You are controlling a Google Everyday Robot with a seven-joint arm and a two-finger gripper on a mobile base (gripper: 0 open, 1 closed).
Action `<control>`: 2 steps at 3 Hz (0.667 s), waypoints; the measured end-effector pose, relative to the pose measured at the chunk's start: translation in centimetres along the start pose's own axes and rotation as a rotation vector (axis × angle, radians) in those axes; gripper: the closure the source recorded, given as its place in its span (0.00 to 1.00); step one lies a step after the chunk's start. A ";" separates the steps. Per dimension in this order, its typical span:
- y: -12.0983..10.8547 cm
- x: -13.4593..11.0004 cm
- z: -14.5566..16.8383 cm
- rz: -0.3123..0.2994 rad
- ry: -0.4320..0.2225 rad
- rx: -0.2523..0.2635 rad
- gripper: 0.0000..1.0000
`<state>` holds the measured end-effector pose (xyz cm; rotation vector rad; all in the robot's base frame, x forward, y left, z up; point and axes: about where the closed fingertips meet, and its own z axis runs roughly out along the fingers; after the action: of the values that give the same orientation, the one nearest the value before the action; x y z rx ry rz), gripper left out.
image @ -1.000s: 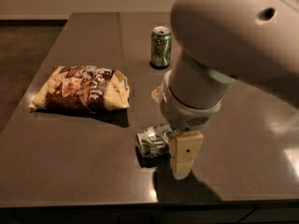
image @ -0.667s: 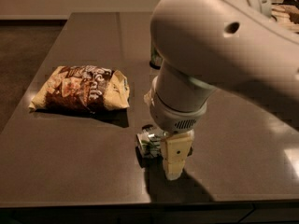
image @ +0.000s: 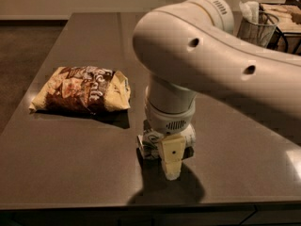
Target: Place 7up can upright
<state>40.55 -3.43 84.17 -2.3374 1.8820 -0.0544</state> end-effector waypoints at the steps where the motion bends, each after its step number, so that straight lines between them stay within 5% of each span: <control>1: -0.3 0.4 0.4 0.018 0.019 -0.028 0.18; 2: -0.6 0.7 -0.4 0.036 0.011 -0.048 0.41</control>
Offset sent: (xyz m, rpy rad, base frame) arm 0.0116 -0.0094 0.0158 -0.0085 0.0796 -0.0550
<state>41.27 -3.98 84.59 -2.3383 1.9507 -0.0187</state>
